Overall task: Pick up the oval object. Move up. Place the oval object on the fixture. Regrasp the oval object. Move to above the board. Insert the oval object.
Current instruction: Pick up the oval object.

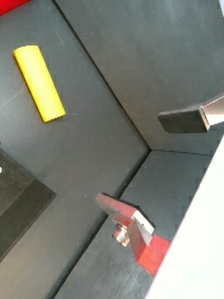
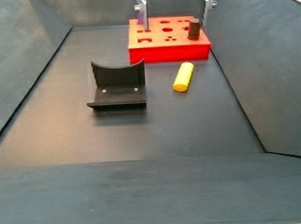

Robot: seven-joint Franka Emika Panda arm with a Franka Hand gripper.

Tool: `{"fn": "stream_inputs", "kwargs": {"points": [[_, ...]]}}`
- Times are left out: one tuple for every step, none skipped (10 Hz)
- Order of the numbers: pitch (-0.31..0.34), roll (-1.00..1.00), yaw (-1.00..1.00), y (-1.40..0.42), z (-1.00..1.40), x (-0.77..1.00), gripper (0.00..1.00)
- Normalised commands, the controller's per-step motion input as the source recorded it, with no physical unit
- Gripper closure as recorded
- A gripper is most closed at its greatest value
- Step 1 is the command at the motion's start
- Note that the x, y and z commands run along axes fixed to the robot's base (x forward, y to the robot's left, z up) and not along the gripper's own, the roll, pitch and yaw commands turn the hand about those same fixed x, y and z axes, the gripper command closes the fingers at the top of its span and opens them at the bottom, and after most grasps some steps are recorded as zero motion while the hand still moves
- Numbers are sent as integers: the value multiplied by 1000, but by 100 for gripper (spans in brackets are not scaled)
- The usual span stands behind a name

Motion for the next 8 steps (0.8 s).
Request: {"fn": "stream_inputs", "kwargs": {"points": [[-90, -114, -834, -109, -506, -11, 0], [-121, -99, -929, -49, -517, -46, 0], [-150, -93, -903, -74, -563, -74, 0], [-90, -130, -723, -117, -851, -251, 0], [-99, -133, -451, -146, -897, -480, 0], [-80, -109, -151, -220, -891, -426, 0], [-60, -37, 0, -306, -963, -226, 0], [-49, -47, 0, -337, -946, -194, 0]]}}
